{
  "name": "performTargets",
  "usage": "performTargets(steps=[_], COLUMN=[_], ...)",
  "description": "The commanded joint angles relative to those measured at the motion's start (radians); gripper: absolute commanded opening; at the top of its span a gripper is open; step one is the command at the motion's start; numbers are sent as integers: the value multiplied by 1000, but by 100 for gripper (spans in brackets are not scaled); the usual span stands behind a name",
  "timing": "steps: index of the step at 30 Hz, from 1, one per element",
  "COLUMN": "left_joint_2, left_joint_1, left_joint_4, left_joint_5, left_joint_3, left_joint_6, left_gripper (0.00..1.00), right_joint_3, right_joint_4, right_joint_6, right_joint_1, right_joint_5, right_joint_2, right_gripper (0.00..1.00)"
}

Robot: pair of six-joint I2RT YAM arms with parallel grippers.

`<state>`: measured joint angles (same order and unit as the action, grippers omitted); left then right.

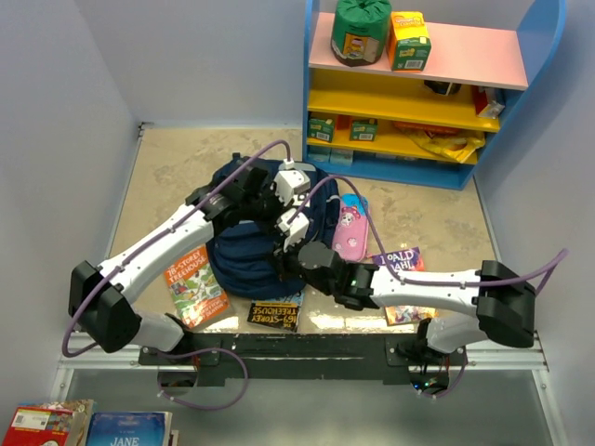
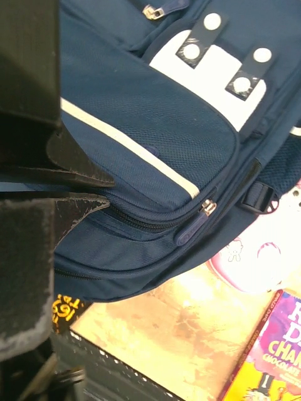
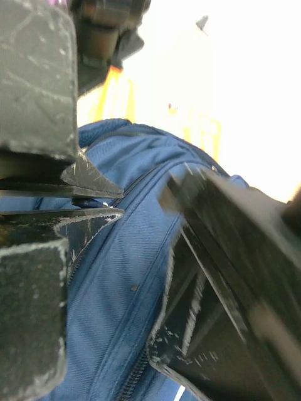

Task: Pack the student bag
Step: Unzip the student bag at the center of the board.

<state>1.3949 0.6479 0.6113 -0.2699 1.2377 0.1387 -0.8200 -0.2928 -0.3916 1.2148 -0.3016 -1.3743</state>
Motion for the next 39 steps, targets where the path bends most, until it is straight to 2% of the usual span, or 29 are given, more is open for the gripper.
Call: performTargets(steps=[1, 5, 9, 17, 23, 24, 25, 26, 27, 28, 29, 32, 33, 35, 37, 38, 39], left_joint_2=[24, 35, 58, 81, 61, 44, 33, 20, -2, -13, -23, -54, -71, -85, -103, -105, -114], left_joint_1=[-53, -74, -108, -123, -123, -123, -123, -123, -123, -123, -123, -122, -123, -123, -123, -123, -123], left_joint_4=[-243, -237, -237, -257, -252, -248, -246, -249, -255, -254, -251, -239, -239, -232, -226, -223, -222], left_joint_5=[192, 244, 313, 198, 201, 207, 216, 224, 222, 221, 221, 205, 198, 196, 201, 190, 181], left_joint_3=[129, 169, 207, 223, 223, 218, 213, 207, 191, 184, 178, 141, 122, 105, 82, 77, 63], left_joint_6=[-114, -175, -215, -248, -212, -177, -154, -143, -78, -56, -39, 25, 53, 79, 98, 104, 110], left_gripper=[0, 0, 0, 0, 0, 0, 0, 0, 0, 0, 0, 0, 0, 0, 0, 0, 0], right_joint_3=[-33, -36, -151, -372, -453, -444, -430, -400, -384, -374, -351, -292, -275, -222, -170, -110, -87], right_joint_4=[-66, -149, -152, -138, -85, -77, -72, -60, -51, -34, 4, 73, 87, 127, 141, 139, 145], right_joint_6=[62, 111, 186, 235, 243, 228, 223, 218, 205, 197, 189, 128, 100, 74, 25, 11, -13], right_joint_1=[138, 157, 181, 215, 215, 215, 215, 213, 209, 204, 197, 160, 134, 94, -3, -39, -125], right_joint_5=[-25, -71, -24, 67, 62, 47, 26, 1, -42, -57, -70, -120, -126, -102, -55, -50, -42], right_joint_2=[-20, -57, -161, -397, -470, -441, -421, -396, -353, -330, -310, -214, -183, -82, -1, 97, 136], right_gripper=[0, 0, 0, 0, 2, 8, 21, 46, 56, 61, 71, 93, 97, 99, 99, 99, 99])
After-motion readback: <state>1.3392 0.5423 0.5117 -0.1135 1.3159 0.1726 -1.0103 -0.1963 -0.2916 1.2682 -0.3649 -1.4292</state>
